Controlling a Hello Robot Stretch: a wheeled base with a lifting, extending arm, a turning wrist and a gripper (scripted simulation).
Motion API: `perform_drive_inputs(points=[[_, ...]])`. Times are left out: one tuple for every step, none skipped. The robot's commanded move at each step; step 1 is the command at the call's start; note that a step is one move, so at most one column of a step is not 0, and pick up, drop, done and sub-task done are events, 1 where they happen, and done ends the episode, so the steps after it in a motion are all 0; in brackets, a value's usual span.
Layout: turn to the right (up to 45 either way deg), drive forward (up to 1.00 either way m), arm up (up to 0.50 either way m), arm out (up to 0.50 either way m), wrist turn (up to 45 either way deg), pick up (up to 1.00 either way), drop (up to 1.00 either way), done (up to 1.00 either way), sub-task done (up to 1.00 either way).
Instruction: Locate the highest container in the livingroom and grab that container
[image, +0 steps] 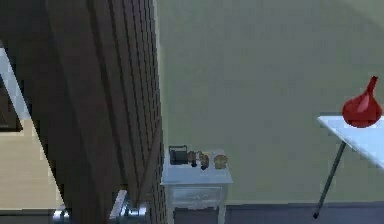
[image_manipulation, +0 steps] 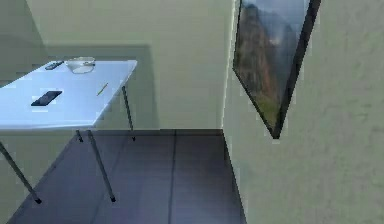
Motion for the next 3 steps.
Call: perform_drive_inputs(points=[[-45.0, 0.00, 0.00, 0.00, 0.0, 0.00, 0.00, 0.00, 0.00], [-27.0, 0.00, 0.00, 0.00, 0.0, 0.00, 0.00, 0.00, 0.00], [0.0, 0.15, 0.00, 0.00, 0.0, 0.00, 0.00, 0.00, 0.00]])
